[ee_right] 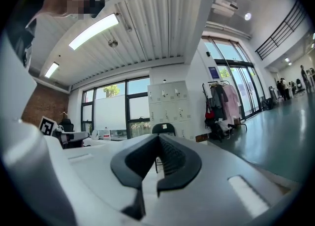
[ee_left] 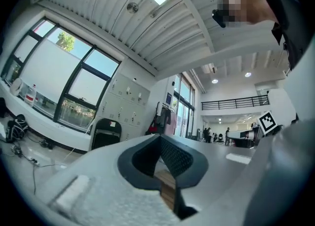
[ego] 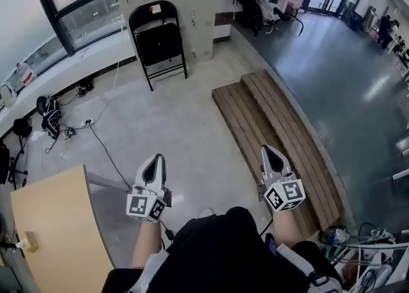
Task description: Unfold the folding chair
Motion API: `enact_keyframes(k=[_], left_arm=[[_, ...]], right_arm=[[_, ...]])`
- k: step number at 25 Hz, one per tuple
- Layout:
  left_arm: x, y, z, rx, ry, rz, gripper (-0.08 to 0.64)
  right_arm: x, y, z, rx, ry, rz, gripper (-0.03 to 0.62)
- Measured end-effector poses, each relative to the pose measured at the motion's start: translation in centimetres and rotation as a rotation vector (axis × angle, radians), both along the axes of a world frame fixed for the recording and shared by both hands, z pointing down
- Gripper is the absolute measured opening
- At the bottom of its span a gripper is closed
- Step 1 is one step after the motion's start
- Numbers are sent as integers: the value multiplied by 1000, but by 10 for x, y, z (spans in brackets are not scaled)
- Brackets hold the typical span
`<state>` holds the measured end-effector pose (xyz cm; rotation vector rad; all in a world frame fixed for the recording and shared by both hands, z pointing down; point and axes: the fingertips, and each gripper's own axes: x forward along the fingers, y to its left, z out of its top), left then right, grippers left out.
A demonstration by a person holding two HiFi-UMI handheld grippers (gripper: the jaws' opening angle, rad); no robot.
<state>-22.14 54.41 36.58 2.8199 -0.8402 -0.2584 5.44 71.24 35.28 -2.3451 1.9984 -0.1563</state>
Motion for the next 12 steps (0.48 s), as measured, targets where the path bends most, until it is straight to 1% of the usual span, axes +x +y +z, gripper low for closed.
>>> enact_keyframes(k=[3, 6, 9, 12], left_arm=[[-15, -8, 8, -12, -19, -57, 2], [-25, -15, 14, -22, -26, -106, 2], [-24, -16, 12, -29, -29, -147, 2], [-19, -18, 11, -18, -29, -198, 2]], right_arm=[[-3, -22, 7, -19, 8, -24, 6], [6, -43, 13, -12, -38, -31, 6], [17, -61, 10, 0, -63, -53, 6], [30, -75, 12, 2, -71, -75, 6]])
